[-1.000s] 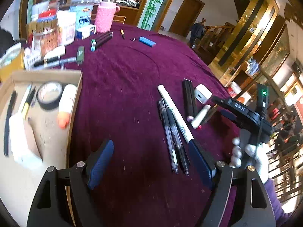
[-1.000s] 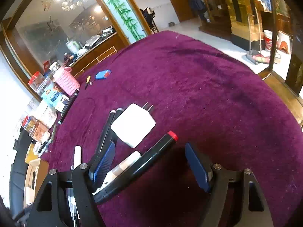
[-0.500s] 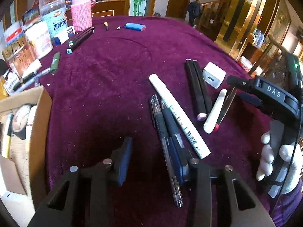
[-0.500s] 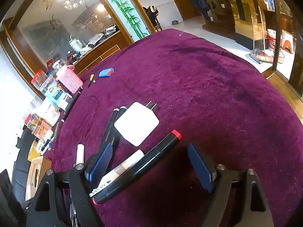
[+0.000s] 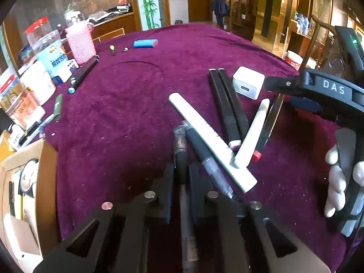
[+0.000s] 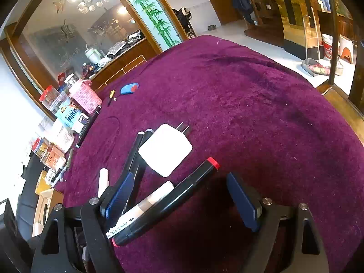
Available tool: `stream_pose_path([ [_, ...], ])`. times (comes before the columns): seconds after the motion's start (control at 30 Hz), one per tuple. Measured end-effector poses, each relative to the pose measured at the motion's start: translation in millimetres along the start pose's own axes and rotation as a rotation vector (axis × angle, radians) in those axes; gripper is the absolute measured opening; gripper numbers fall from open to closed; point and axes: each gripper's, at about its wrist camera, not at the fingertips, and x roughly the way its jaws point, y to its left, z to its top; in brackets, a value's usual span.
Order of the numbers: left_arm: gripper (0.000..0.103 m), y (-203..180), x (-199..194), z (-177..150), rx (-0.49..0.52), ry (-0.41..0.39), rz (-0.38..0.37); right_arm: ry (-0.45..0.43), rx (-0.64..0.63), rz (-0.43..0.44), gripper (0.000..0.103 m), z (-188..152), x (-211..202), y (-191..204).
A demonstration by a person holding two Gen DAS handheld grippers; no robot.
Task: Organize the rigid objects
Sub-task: 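Close the left tool on a clear ballpoint pen and lift it, then grasp the white paint marker with the right tool while the left tool holds the clear pen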
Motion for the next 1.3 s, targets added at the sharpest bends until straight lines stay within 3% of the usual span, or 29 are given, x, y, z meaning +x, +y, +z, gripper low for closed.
stream_pose_path([
  [0.13, 0.011, 17.4, -32.4, -17.5, -0.1, -0.066, -0.147, -0.003, -0.013, -0.023, 0.087, -0.8, 1.7, 4.2],
  [0.2, 0.011, 23.4, -53.3, -25.7, -0.133, -0.115, -0.205, 0.027, -0.042, -0.092, 0.086, -1.7, -1.3, 10.6],
  [0.37, 0.011, 24.7, -87.6, -40.3, -0.15, -0.201, -0.322, -0.04, -0.227, -0.189, 0.086, -30.9, -67.4, 47.3],
  [0.47, 0.011, 23.8, -92.6, -44.6, -0.157, -0.217, -0.369, -0.081, -0.236, -0.204, 0.086, -51.4, -95.4, 53.4],
  [0.67, 0.012, 35.3, -98.5, -56.8, -0.195, -0.236, -0.371, -0.021, -0.095, -0.175, 0.086, -81.0, -99.5, 40.5],
  [0.8, 0.011, 42.4, -101.4, -63.1, -0.22, -0.255, -0.36, -0.007, -0.12, -0.203, 0.086, -91.6, -94.8, 47.7],
  [1.3, 0.012, 61.3, -148.7, -72.0, -0.258, -0.342, -0.471, 0.023, -0.188, -0.155, 0.086, -102.9, -83.8, 72.3],
])
